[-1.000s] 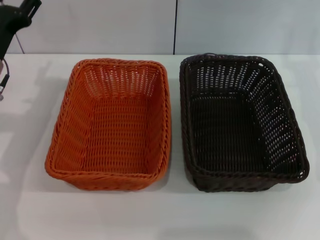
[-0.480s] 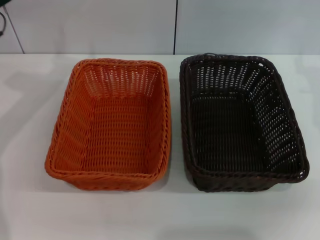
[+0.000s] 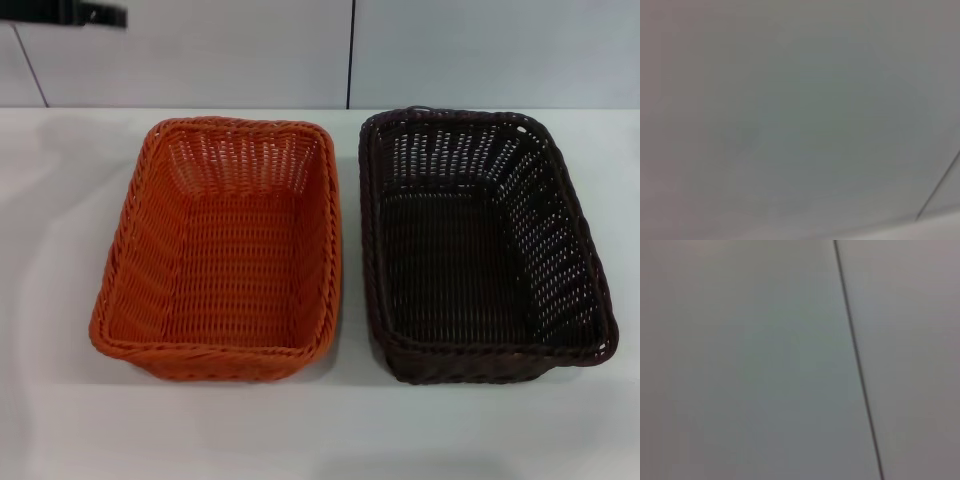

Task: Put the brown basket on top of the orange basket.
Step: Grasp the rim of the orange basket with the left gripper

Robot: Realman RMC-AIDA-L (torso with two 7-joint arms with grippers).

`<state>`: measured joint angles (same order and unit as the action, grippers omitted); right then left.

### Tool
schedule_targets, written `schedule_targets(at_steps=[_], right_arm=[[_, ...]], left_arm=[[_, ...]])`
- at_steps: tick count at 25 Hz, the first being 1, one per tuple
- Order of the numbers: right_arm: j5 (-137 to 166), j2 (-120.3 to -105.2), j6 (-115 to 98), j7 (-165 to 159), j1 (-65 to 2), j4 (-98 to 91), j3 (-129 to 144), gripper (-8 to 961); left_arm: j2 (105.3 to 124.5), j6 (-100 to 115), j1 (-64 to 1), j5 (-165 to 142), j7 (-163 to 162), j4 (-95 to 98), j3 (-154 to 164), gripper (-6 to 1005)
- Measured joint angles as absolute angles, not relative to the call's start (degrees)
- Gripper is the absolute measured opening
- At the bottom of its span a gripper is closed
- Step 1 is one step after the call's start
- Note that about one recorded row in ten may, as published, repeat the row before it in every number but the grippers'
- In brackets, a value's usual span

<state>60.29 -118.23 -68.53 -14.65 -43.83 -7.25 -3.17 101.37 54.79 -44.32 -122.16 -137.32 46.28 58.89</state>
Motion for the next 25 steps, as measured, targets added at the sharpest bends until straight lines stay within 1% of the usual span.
schedule_targets(at_steps=[1,3,6,7,8,9,11,12,16,17,18,19,21,22,23,24,25], right_arm=[[60.3,-118.11,-68.5,-14.6,-43.6,-7.3,-3.3,608],[60.3,-117.87,-68.5,-14.6,-43.3,-7.3,-3.6,608],[60.3,-117.69,-68.5,-14.6,-43.2,-7.7,-3.7,608],[60.3,-117.68,-68.5,-14.6,-43.2,-7.9,-3.7,608],[60.3,-117.67,-68.5,-14.6,-43.2,-8.0,-3.7,608],[60.3,-117.67,-68.5,-14.6,-43.1,-8.2,-3.7,608],[60.3,-117.67,-68.5,-14.6,-43.0,-8.6,-3.8,608],[60.3,-117.59,-68.5,-14.6,-43.0,-8.7,-3.9,608],[60.3,-117.19,-68.5,-14.5,-43.0,-8.7,-4.1,608],[60.3,-117.08,-68.5,-14.5,-43.0,-8.7,-4.0,607],[60.3,-117.0,-68.5,-14.5,-43.1,-8.8,-3.9,607],[60.3,-116.95,-68.5,-14.5,-43.2,-8.9,-3.8,607],[60.3,-116.86,-68.5,-14.5,-43.4,-9.4,-3.7,607],[60.3,-116.86,-68.5,-14.5,-43.4,-9.4,-3.7,608],[60.4,-116.81,-68.5,-14.5,-43.6,-9.4,-3.6,608],[60.6,-116.69,-68.5,-14.5,-43.8,-9.5,-3.3,608],[60.6,-116.69,-68.5,-14.5,-43.8,-9.5,-3.3,608]], left_arm=[[101.55,60.1,-45.5,-131.0,-143.1,49.0,57.0,848],[101.81,63.1,-45.9,-135.4,-145.8,51.0,56.2,847],[101.81,63.1,-45.9,-135.4,-145.8,51.0,56.2,845],[102.86,68.8,-46.6,-142.9,-150.4,55.8,54.7,845],[102.86,68.8,-46.6,-142.9,-150.4,55.8,54.7,844],[105.93,80.8,-47.3,-153.5,-157.4,64.9,52.5,844],[105.93,80.8,-47.3,-153.5,-157.4,64.9,52.5,843],[107.0,85.7,-47.4,-155.1,-159.7,66.7,51.8,843],[107.0,85.7,-47.4,-155.1,-159.7,66.7,51.8,841],[108.73,90.2,-47.3,-155.4,-161.8,68.5,50.4,840],[108.73,90.2,-47.3,-155.4,-161.8,68.5,50.4,840],[111.82,92.7,-47.2,-157.6,-163.8,69.0,50.2,839],[111.82,92.7,-47.2,-157.6,-163.8,69.0,50.2,839],[112.74,92.7,-47.1,-158.5,-164.0,68.8,50.1,838],[112.74,92.7,-47.1,-158.5,-164.0,68.8,50.1,838],[114.32,91.5,-46.3,-160.4,-164.4,68.8,49.9,837],[114.32,91.5,-46.3,-160.4,-164.4,68.8,49.9,837]])
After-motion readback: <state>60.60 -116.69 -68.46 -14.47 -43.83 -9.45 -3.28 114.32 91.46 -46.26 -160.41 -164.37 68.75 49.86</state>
